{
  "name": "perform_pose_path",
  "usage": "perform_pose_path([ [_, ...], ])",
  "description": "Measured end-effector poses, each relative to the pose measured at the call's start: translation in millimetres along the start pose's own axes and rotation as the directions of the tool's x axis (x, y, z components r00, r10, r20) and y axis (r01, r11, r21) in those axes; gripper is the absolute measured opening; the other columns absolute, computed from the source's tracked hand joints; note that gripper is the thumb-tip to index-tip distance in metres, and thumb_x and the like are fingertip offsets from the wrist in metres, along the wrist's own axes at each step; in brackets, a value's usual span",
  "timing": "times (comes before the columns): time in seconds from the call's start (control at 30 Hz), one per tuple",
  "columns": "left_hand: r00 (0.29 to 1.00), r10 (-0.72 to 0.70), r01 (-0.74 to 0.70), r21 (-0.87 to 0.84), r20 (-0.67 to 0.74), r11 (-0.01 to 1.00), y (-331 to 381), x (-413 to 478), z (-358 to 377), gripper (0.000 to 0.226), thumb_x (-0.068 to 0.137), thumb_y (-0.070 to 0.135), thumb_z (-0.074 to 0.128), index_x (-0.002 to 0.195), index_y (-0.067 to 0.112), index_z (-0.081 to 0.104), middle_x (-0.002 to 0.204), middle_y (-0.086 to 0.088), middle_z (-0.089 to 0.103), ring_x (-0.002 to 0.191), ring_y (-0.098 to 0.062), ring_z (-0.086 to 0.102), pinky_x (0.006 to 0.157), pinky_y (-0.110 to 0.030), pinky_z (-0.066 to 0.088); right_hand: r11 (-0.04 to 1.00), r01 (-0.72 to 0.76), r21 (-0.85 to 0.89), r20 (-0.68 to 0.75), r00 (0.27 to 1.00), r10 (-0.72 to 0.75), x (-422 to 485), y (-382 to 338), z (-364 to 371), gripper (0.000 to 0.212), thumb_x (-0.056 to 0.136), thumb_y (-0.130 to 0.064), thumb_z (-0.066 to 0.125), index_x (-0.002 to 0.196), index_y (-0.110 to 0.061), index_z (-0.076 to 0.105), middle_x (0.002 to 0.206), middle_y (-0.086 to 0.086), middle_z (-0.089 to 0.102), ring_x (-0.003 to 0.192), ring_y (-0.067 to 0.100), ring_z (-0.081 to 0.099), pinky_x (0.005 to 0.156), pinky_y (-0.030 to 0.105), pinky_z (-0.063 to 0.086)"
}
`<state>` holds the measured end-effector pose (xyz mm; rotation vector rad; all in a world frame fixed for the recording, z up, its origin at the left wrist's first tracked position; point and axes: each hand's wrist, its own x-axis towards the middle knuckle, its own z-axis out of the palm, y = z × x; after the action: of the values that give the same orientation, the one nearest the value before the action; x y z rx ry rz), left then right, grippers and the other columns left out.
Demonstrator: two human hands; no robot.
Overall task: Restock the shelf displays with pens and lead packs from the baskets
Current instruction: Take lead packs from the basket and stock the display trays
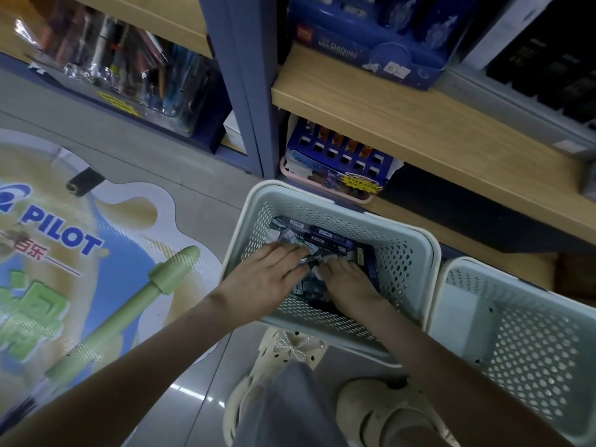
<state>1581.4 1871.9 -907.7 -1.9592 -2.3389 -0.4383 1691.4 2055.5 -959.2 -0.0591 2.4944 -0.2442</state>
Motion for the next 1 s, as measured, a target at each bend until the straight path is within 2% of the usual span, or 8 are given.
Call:
perform_pose_path([
  [0.17,1.000,0.000,0.000,0.011,0.021,1.000,2,1,5,0.029,0.084,0.005,0.054,0.111,0.003,0.064,0.125,-0.019,0.061,0.120,-0.032,0.046,0.108,-0.041,0.030,0.997,0.029,-0.066,-0.127,0.991,-0.037,3,-1,8,0.069,0.028,-0.014,0.092,0.092,-0.008,0.069,0.088,0.008,0.064,0.080,0.024,0.063,0.062,0.026,0.050],
  [0.37,0.999,-0.005,0.005,0.017,0.037,1.000,2,2,7,0.031,0.083,0.007,0.058,0.113,0.004,0.063,0.123,-0.018,0.062,0.115,-0.032,0.052,0.105,-0.039,0.031,0.994,0.092,-0.052,-0.287,0.952,-0.103,-4,-8,1,0.057,0.030,0.005,0.081,0.086,-0.004,0.070,0.073,0.007,0.065,0.065,0.022,0.062,0.056,0.024,0.048],
  [0.5,0.997,-0.072,0.073,-0.021,0.037,0.997,4,6,8,0.033,0.092,0.025,0.050,0.111,0.004,0.067,0.112,-0.013,0.067,0.103,-0.027,0.064,0.097,-0.035,0.040,0.974,0.180,0.135,-0.351,0.928,-0.123,-8,-10,-11,0.038,0.059,-0.009,0.087,0.090,-0.006,0.065,0.081,0.006,0.064,0.077,0.023,0.060,0.065,0.029,0.048],
  [0.57,0.973,-0.195,0.211,-0.128,0.125,0.969,7,8,9,0.051,0.092,0.044,0.046,0.117,0.002,0.060,0.111,-0.013,0.067,0.103,-0.026,0.065,0.092,-0.036,0.051,0.885,0.168,0.433,-0.340,0.940,-0.012,-11,-14,-28,0.027,0.078,-0.012,0.075,0.098,-0.005,0.059,0.091,0.005,0.057,0.087,0.020,0.053,0.075,0.034,0.045],
  [0.67,0.882,-0.358,0.447,-0.301,0.308,0.842,12,11,7,0.079,0.080,0.065,0.050,0.128,0.003,0.041,0.111,-0.014,0.064,0.102,-0.028,0.065,0.080,-0.035,0.057,0.517,0.123,0.847,-0.244,0.954,0.173,-16,-26,-59,0.018,0.087,-0.012,0.065,0.096,-0.021,0.052,0.093,-0.002,0.050,0.085,0.010,0.050,0.077,0.028,0.042],
  [0.77,0.758,-0.466,0.652,-0.504,0.457,0.566,18,21,-1,0.079,0.079,0.046,0.072,0.134,0.003,0.035,0.111,-0.016,0.063,0.095,-0.031,0.066,0.069,-0.027,0.048,0.190,0.198,0.962,-0.239,0.946,0.219,-20,-42,-85,0.023,0.085,-0.004,0.063,0.090,-0.024,0.052,0.081,-0.012,0.056,0.077,0.007,0.054,0.072,0.027,0.045],
  [0.87,0.685,-0.549,0.723,-0.545,0.479,0.426,18,30,-8,0.052,0.089,0.017,0.066,0.129,0.003,0.037,0.087,-0.011,0.064,0.074,-0.034,0.065,0.049,-0.024,0.031,0.133,0.207,0.969,-0.230,0.954,0.191,-20,-44,-96,0.021,0.089,-0.001,0.059,0.094,-0.020,0.053,0.076,-0.020,0.057,0.073,0.001,0.055,0.070,0.019,0.043],
  [1.0,0.718,-0.525,0.692,-0.549,0.456,0.469,14,27,-7,0.039,0.092,0.012,0.059,0.126,-0.002,0.045,0.069,0.002,0.052,0.053,-0.013,0.049,0.048,-0.017,0.032,0.183,0.165,0.969,-0.200,0.961,0.189,-22,-34,-86,0.028,0.097,-0.018,0.051,0.120,-0.033,0.047,0.114,-0.014,0.054,0.108,0.004,0.053,0.091,0.021,0.044],
])
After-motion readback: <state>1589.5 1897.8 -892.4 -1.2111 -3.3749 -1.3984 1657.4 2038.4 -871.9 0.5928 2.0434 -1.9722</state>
